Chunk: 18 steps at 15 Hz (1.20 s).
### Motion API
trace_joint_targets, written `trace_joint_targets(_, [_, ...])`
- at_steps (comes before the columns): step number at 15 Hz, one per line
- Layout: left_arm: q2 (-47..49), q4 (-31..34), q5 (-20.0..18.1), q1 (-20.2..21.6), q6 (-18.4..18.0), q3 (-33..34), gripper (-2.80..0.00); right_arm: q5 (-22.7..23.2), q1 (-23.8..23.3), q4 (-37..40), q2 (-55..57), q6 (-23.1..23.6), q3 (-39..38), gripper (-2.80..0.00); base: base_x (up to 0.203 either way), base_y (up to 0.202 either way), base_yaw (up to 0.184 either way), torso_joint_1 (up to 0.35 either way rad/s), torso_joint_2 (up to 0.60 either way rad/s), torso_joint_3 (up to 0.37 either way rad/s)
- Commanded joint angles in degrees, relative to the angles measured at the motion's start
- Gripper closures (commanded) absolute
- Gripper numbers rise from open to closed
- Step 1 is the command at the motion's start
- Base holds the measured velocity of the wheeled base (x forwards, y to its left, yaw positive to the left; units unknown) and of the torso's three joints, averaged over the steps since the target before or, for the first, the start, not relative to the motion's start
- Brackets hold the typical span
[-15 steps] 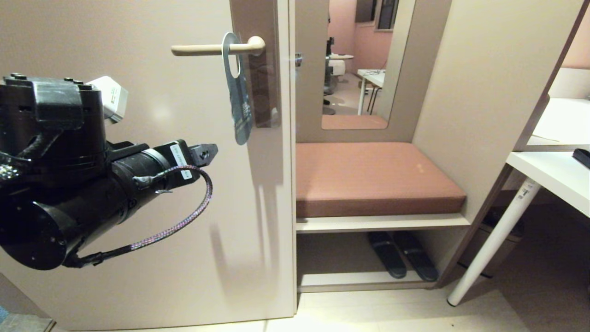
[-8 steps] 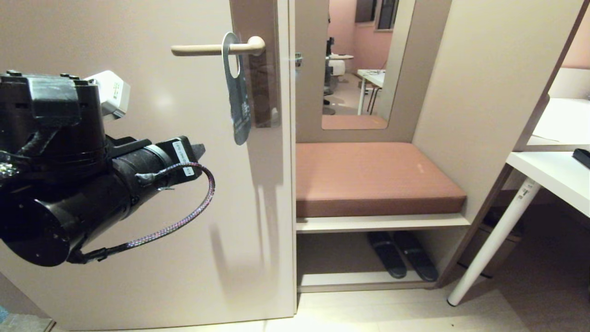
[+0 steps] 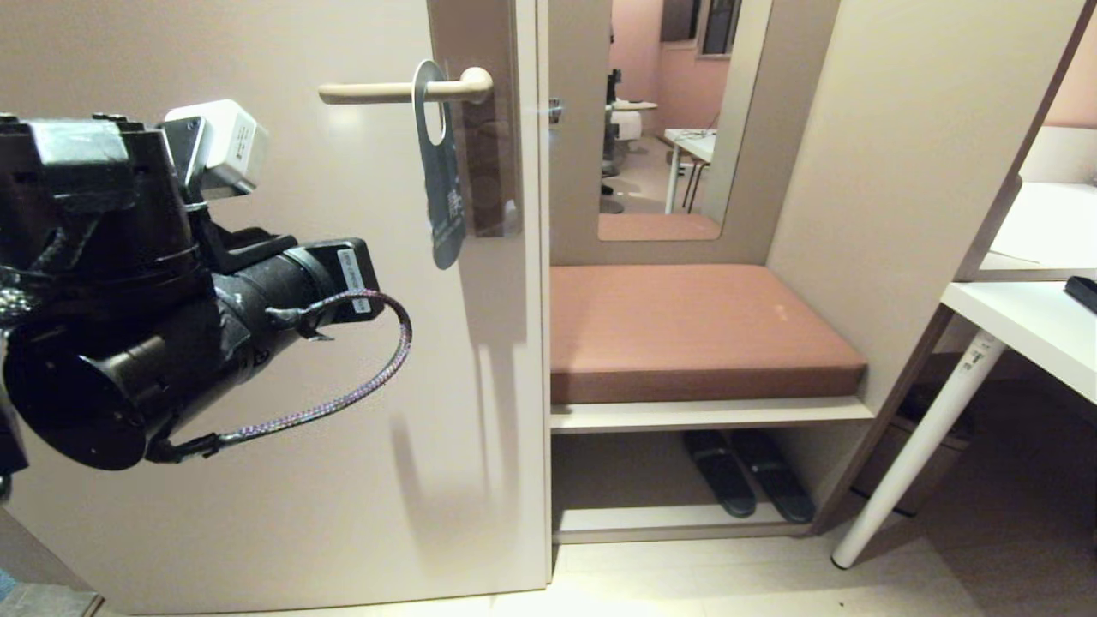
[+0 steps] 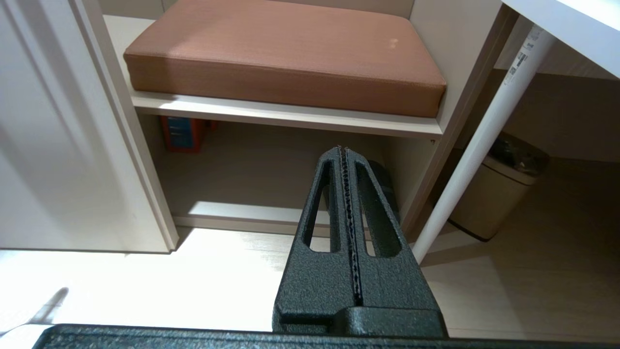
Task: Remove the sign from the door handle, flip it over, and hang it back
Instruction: Hang the sign back with the other side facing out
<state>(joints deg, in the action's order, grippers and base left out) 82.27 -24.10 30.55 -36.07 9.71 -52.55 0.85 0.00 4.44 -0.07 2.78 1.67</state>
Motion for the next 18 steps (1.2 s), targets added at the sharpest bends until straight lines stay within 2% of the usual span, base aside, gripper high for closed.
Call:
trace_joint_targets(1, [1.7,-3.74,-1.5,0.63,-2.03,-0.32,0.0,0.03,0.0,0.04,0.07,0.03,0.0,0.0,0.0,0.0,0.0,0.0,0.0,0.0])
trace_joint_targets(2, [2.36,-5.98,-2.98,0.73,-3.13,-0.86,0.0,0.03,0.0,0.04,0.07,0.03,0.0,0.0,0.0,0.0,0.0,0.0,0.0,0.0])
trace_joint_targets(4, [3.41,-6.51,-3.54,0.74,-3.3,-2.17,0.0,0.03,0.0,0.04,0.07,0.03,0.0,0.0,0.0,0.0,0.0,0.0,0.0,0.0])
trace_joint_targets(10, [6.06,-7.37,-3.73,0.08,-3.39,-5.45,0.0,0.03,0.0,0.04,0.07,0.03,0.0,0.0,0.0,0.0,0.0,0.0,0.0,0.0])
trace_joint_targets(15, [6.83,-7.46,-3.73,-2.04,-3.39,-5.91,0.0,0.03,0.0,0.04,0.07,0.03,0.0,0.0,0.0,0.0,0.0,0.0,0.0,0.0])
trace_joint_targets(18, [8.35,-7.46,-3.67,-3.22,-3.32,-8.65,0.0,0.03,0.0,0.04,0.07,0.03,0.0,0.0,0.0,0.0,0.0,0.0,0.0,0.0])
